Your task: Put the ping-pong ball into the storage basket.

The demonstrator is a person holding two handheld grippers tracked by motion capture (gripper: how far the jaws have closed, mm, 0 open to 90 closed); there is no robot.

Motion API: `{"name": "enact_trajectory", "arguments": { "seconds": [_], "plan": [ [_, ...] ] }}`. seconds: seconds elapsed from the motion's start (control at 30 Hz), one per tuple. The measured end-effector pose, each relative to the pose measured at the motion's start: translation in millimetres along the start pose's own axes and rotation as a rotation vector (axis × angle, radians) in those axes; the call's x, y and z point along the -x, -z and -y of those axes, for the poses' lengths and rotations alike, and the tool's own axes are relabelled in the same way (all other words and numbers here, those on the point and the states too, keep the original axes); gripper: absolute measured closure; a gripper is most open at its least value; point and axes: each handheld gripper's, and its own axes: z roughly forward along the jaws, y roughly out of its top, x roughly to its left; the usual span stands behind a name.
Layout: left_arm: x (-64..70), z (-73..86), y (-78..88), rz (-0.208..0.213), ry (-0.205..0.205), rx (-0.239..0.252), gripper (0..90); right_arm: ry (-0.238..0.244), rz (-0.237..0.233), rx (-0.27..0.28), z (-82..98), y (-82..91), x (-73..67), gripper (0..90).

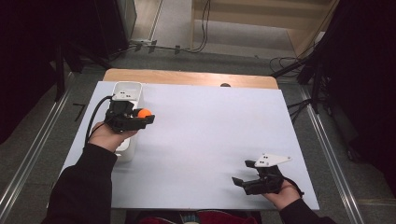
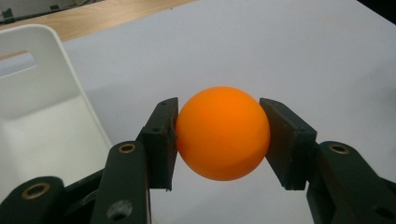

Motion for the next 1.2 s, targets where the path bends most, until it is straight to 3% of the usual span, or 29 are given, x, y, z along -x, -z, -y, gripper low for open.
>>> {"name": "enact_trajectory", "arguments": {
  "seconds": [0.17,0.33,0.73,1.2],
  "plan": [
    [-7.6,1.8,3.9,-0.028,0.018,0.007,49.5,-0.006,0.001,-0.004,0.0,0.0,-0.4,14.5],
    [-13.1,3.2,7.0,-0.022,0.043,0.02,49.5,-0.004,0.005,-0.005,0.0,0.4,-0.2,14.5],
    [-27.8,8.4,11.4,-0.084,0.064,0.017,49.5,0.001,0.001,-0.014,0.1,0.1,-0.4,14.5],
    [-38.4,13.1,12.8,-0.12,0.089,0.015,49.5,0.003,-0.001,-0.014,0.1,-0.6,-1.1,14.5]
  ]
}}
